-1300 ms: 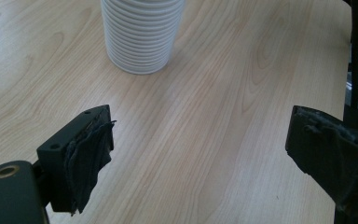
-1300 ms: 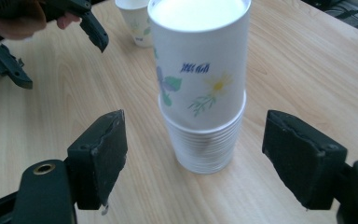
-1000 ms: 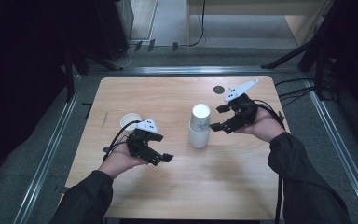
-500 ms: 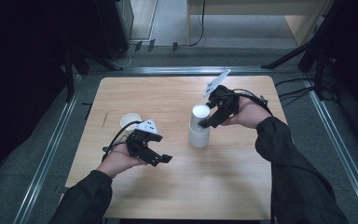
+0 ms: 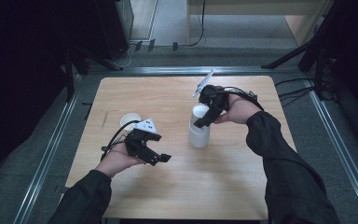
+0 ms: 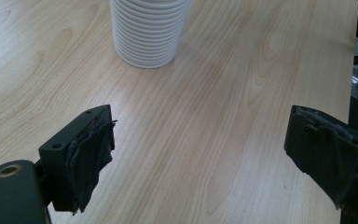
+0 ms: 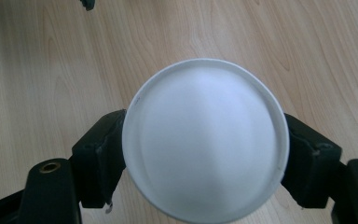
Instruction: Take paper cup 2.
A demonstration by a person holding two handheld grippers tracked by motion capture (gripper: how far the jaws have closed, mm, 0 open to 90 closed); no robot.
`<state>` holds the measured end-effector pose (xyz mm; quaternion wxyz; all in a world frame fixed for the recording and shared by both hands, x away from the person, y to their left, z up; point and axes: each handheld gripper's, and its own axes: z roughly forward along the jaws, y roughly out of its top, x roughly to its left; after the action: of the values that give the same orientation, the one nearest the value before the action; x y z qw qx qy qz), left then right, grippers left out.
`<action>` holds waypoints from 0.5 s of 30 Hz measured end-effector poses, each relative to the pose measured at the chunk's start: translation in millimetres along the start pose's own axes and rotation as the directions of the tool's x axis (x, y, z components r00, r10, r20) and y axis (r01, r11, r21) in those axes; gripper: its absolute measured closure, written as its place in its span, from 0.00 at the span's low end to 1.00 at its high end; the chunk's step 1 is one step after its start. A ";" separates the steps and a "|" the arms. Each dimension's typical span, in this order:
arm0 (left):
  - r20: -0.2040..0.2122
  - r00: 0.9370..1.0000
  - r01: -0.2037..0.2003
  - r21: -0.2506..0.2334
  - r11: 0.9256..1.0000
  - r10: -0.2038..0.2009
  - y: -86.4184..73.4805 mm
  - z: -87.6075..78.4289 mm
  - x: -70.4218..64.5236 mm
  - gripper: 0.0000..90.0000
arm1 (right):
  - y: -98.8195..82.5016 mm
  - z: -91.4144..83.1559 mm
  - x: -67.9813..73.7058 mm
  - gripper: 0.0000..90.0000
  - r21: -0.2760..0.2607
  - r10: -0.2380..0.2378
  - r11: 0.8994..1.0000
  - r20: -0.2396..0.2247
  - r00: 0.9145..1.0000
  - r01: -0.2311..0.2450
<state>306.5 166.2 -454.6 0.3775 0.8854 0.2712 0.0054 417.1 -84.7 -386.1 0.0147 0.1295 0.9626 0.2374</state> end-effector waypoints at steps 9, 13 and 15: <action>-0.018 1.000 -0.007 -0.002 1.000 0.007 -0.4 -0.1 -0.9 0.16 | 1.4 2.7 0.3 0.33 0.019 -0.016 1.000 0.022 1.000 0.015; -0.010 1.000 -0.005 -0.002 1.000 0.005 -0.2 -0.1 -1.1 0.16 | 0.8 1.7 -0.8 0.33 0.017 -0.011 1.000 0.017 1.000 0.011; -0.009 1.000 -0.008 -0.001 1.000 0.008 -0.2 0.1 -1.3 0.16 | 0.9 0.7 -1.0 0.34 0.019 -0.006 1.000 0.013 1.000 0.006</action>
<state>305.3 165.6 -454.6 0.3767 0.8862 0.2694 0.0109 418.3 -83.9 -386.3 0.0206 0.1282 0.9652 0.2272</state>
